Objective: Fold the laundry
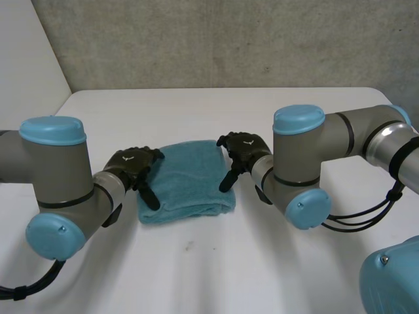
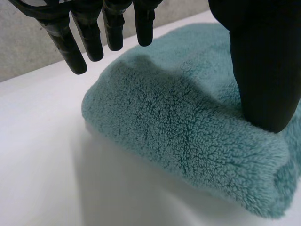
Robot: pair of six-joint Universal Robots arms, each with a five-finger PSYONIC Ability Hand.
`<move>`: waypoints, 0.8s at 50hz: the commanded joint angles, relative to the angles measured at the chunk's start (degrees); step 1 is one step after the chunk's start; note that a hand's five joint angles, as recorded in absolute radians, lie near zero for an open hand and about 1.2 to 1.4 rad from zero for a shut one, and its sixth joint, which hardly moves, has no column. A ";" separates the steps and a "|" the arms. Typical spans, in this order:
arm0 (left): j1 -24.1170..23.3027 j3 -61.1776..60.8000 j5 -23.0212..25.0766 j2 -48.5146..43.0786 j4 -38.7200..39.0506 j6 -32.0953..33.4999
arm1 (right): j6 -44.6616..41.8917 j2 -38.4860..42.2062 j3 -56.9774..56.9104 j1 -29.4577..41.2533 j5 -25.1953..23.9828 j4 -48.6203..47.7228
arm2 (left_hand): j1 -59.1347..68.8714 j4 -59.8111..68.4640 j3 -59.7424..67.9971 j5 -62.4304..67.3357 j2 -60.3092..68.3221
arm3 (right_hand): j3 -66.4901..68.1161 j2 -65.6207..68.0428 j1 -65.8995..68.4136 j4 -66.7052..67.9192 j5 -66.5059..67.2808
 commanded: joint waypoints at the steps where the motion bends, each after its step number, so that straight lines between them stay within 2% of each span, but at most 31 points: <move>1: 0.50 -1.60 0.17 5.45 0.00 4.33 | 0.15 -1.95 -2.27 -0.66 -0.20 2.03 | 0.65 0.67 0.18 -0.45 0.21 | -2.38 -2.74 -1.84 -3.46 -3.01; 11: 0.41 5.60 0.52 17.14 -0.52 3.37 | -0.29 -17.60 0.10 -1.80 1.83 1.94 | -0.03 -0.01 -0.50 -1.12 -0.47 | -2.38 -2.74 -1.84 -3.46 -3.01; 14: 0.50 7.81 0.52 19.78 -2.20 2.66 | -1.78 -26.26 3.69 -4.69 5.50 1.41 | 0.48 0.50 0.01 -0.62 0.04 | -2.38 -2.74 -1.84 -3.46 -3.01; 15: 0.59 8.59 0.52 20.65 -3.07 2.49 | -1.79 -26.30 3.71 -4.70 5.52 1.41 | 0.65 0.66 0.17 -0.45 0.21 | -2.38 -2.74 -1.84 -3.46 -3.01; 16: 0.59 8.60 0.52 20.66 -3.08 2.49 | -4.14 -30.74 5.97 -6.27 6.91 1.32 | 0.65 0.67 0.18 -0.45 0.21 | -2.38 -2.74 -1.84 -3.46 -3.01; 17: 1.37 11.21 0.61 23.27 -7.34 1.36 | -5.20 -32.17 6.86 -6.89 7.36 1.41 | 0.65 0.67 0.18 -0.45 0.21 | -2.38 -2.74 -1.84 -3.46 -3.01; 20: 3.39 11.76 0.79 25.49 -11.06 0.21 | -9.15 -36.74 11.07 -8.47 8.33 1.41 | -0.02 -0.01 -0.50 -1.12 -0.46 | -2.38 -2.74 -1.84 -3.46 -3.01; 24: 3.93 11.50 0.70 27.69 -12.65 0.03 | -12.15 -40.87 17.30 -10.84 8.59 1.67 | -0.03 -0.01 -0.50 -1.12 -0.47 | -2.38 -2.74 -1.84 -3.46 -3.01; 29: 4.02 10.53 0.79 28.57 -12.92 0.11 | -11.89 -45.63 24.00 -12.96 7.89 0.62 | -0.36 -0.34 -0.83 -1.46 -0.80 | -2.38 -2.74 -1.84 -3.46 -3.01; 40: 4.02 9.74 2.28 29.45 -12.66 -0.24 | -11.98 -47.83 27.08 -14.10 4.38 -4.13 | -0.53 -0.51 -1.00 -1.63 -0.97 | -2.38 -2.74 -1.84 -3.46 -3.01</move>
